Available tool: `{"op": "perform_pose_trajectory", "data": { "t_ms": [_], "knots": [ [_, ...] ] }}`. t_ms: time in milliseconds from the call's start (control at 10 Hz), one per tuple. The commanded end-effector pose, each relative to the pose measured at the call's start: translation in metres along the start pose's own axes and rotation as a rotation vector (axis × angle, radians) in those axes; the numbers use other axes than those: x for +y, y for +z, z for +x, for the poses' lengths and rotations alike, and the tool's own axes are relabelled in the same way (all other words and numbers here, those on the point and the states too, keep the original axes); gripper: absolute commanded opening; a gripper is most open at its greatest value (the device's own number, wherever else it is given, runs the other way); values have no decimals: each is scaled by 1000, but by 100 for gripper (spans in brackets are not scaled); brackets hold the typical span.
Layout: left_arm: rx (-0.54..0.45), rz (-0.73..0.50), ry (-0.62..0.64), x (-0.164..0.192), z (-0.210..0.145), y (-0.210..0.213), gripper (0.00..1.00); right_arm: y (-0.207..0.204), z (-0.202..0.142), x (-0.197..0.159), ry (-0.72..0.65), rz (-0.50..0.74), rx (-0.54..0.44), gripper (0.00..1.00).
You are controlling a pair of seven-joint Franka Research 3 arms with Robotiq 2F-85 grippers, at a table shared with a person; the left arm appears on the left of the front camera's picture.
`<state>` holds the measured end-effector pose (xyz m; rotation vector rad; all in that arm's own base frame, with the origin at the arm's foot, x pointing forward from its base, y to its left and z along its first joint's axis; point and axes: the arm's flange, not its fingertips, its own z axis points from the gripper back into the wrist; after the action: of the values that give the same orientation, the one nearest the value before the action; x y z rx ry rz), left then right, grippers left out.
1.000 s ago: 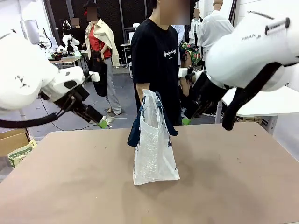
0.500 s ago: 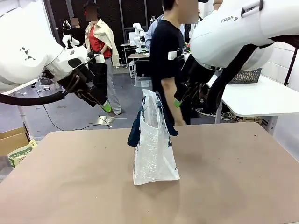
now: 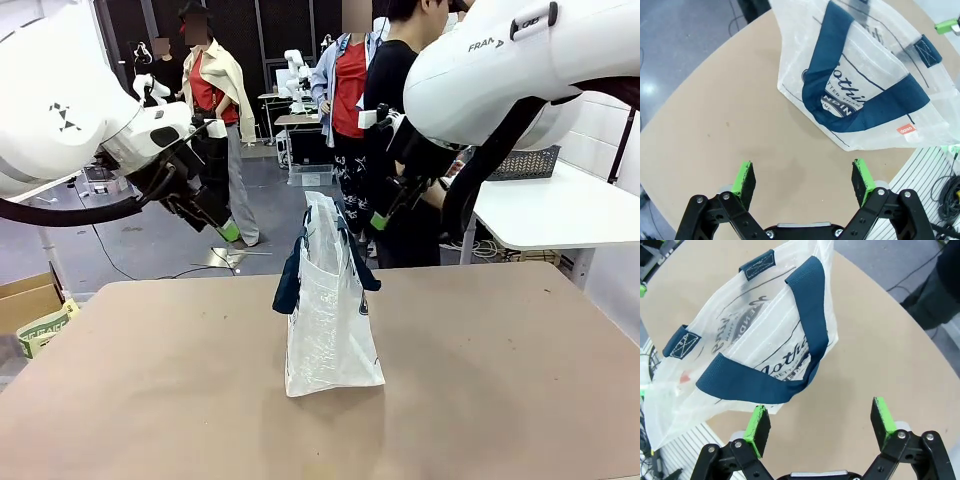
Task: Transfer purchased items from the store into the shopping bag.
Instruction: Open the Reusable shopping bag in the center of the table.
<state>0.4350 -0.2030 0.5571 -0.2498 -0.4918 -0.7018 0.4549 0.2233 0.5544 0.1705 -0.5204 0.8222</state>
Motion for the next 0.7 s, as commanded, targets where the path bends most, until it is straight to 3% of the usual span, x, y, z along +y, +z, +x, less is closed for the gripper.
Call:
{"op": "perform_pose_trajectory", "data": {
  "t_ms": [0, 300, 600],
  "knots": [
    [77, 46, 208, -11, 16, 10, 100, 5, 20, 12, -104, -25, 30, 100],
    [165, 130, 414, -31, 44, 12, 100, 3, 60, 7, -294, -68, 178, 100],
    [147, 121, 489, -48, 75, 10, 100, -8, 98, 8, -311, -134, 232, 100]
  ]
}}
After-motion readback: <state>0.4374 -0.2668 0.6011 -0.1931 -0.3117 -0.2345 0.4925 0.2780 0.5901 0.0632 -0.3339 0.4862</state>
